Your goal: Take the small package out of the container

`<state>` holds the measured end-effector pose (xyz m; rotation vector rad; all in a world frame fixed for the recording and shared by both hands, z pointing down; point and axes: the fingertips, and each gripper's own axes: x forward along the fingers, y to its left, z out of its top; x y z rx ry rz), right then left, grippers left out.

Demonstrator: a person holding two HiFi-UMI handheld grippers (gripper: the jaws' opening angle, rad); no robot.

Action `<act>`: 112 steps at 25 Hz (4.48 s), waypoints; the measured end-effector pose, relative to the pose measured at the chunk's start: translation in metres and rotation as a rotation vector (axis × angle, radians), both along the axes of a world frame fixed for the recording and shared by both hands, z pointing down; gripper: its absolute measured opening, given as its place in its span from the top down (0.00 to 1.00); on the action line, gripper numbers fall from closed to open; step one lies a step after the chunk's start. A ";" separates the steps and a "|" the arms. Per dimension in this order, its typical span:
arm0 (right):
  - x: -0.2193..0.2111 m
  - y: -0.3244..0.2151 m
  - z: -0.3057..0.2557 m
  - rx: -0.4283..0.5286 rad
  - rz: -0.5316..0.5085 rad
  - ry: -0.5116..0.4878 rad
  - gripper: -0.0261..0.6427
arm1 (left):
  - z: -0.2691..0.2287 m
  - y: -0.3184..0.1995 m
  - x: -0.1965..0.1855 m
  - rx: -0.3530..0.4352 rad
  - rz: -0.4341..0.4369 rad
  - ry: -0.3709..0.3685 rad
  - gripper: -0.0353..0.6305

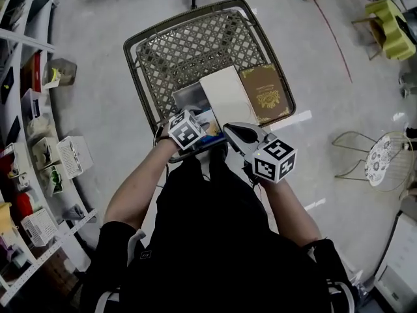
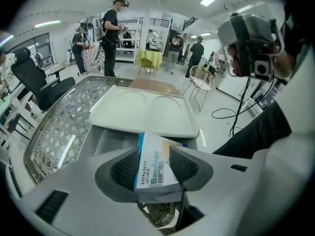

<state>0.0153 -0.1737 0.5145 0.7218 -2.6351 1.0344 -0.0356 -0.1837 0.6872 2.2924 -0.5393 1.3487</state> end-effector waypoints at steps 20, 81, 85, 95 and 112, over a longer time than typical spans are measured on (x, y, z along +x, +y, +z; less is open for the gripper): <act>-0.018 -0.020 0.068 -0.046 -0.146 0.146 0.94 | -0.055 0.042 0.020 0.064 -0.017 0.139 0.67; -0.033 -0.098 -0.089 0.254 -0.014 -0.006 0.94 | -0.266 -0.036 -0.148 0.410 -0.469 0.229 0.81; -0.038 -0.099 -0.130 0.346 0.006 -0.047 0.94 | -0.297 -0.036 -0.174 0.482 -0.497 0.268 0.81; -0.035 -0.088 -0.202 0.476 0.086 -0.160 0.95 | -0.349 -0.028 -0.234 0.624 -0.622 0.334 0.81; -0.017 -0.076 -0.217 0.565 0.137 -0.081 0.95 | -0.374 -0.016 -0.274 0.755 -0.746 0.406 0.81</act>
